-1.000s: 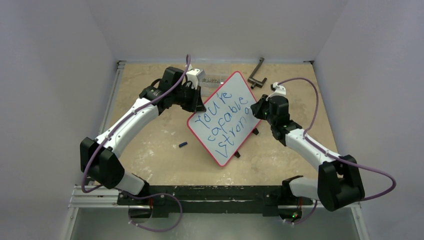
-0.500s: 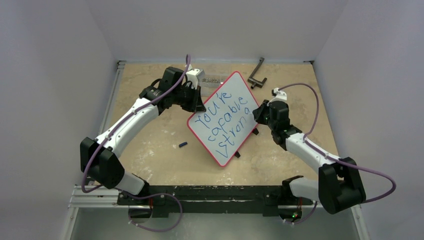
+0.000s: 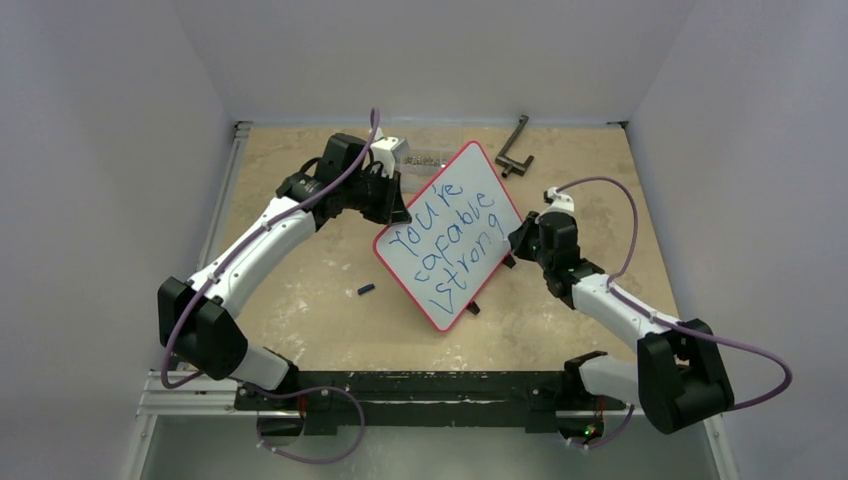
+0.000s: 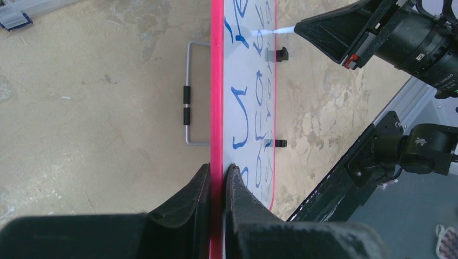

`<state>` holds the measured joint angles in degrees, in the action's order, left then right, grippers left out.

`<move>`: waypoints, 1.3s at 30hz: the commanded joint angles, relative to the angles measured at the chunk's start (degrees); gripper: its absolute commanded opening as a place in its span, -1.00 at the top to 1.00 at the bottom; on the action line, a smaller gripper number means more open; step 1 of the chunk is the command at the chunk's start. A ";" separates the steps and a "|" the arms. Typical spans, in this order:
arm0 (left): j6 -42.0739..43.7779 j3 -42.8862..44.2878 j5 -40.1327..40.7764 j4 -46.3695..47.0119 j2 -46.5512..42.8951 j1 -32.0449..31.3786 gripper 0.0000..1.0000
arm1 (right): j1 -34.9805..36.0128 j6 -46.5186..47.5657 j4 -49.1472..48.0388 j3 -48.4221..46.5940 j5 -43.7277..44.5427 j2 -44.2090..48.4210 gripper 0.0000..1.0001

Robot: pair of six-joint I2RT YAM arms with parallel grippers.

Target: Write a sentence on the whiteboard

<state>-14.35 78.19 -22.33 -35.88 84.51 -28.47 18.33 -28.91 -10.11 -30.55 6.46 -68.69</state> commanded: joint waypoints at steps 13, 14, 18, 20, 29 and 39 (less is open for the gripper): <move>3.98 -0.32 4.93 -0.48 -1.85 0.50 1.00 | 0.64 -1.68 0.05 -0.83 -6.31 2.07 1.00; 3.98 -0.32 4.92 -0.55 -1.89 0.44 1.00 | 0.66 -1.76 0.02 -1.14 -6.32 1.94 1.00; 4.06 -0.32 5.01 -0.53 -1.82 0.44 1.00 | 0.79 -1.87 0.04 -2.34 -7.61 1.63 1.00; 4.07 -0.32 5.01 -0.58 -1.89 0.50 1.00 | 0.90 -1.90 0.09 -2.78 -7.85 1.52 1.00; 4.02 -0.41 5.26 -0.55 -1.94 0.48 1.00 | 1.08 -1.71 1.13 -3.14 -8.32 3.29 1.00; 3.80 -0.45 6.32 -0.79 -2.07 0.45 1.00 | 1.09 -0.35 9.32 -4.27 -5.21 12.29 1.00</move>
<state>-14.37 78.00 -22.26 -35.92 84.18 -28.51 19.22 -29.91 -4.14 -31.64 0.32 -60.47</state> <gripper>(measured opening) 0.078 0.096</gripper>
